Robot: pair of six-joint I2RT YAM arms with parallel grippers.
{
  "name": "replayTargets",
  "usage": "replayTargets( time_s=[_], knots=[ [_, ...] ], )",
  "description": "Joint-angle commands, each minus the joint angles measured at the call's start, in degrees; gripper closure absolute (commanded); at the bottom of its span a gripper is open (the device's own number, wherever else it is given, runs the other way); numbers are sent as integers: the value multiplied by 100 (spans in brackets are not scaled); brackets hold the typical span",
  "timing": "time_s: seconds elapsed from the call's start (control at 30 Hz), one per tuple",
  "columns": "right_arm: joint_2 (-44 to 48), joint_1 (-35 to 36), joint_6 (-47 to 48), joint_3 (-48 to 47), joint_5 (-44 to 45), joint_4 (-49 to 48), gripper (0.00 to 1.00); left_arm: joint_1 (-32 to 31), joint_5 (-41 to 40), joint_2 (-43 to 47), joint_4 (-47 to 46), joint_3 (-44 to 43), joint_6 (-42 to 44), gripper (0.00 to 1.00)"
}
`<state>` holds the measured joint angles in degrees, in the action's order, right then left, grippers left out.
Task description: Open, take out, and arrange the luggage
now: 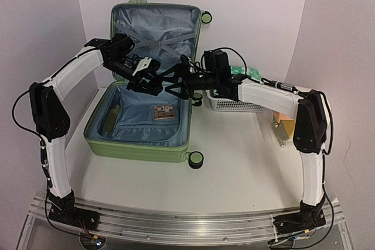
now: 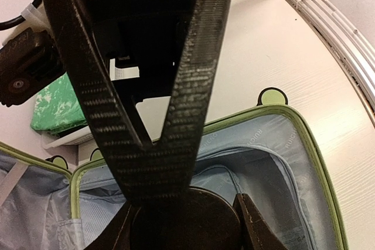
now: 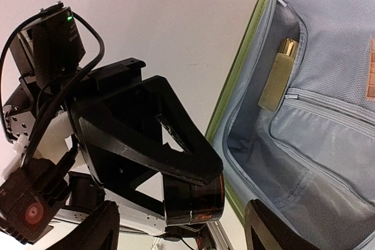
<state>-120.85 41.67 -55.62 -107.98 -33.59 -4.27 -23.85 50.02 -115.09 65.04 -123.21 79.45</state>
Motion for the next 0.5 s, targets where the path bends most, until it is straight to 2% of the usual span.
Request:
replayTargets(
  time_s=[0.0,0.17,0.4,0.47],
  knots=[
    [-166,71,-204,-300,-285,-390,28,-65,166,122,-13,-260,-77,100],
    [-281,105,-294,-312,-373,-387,39,-84,190,109,-149,-275,-220,100],
    [-279,113,-290,-319,-367,-400,69,-93,142,100,-148,-256,-205,100],
    [-273,113,-291,-311,-352,-408,84,-93,141,101,-139,-247,-197,100]
  ],
)
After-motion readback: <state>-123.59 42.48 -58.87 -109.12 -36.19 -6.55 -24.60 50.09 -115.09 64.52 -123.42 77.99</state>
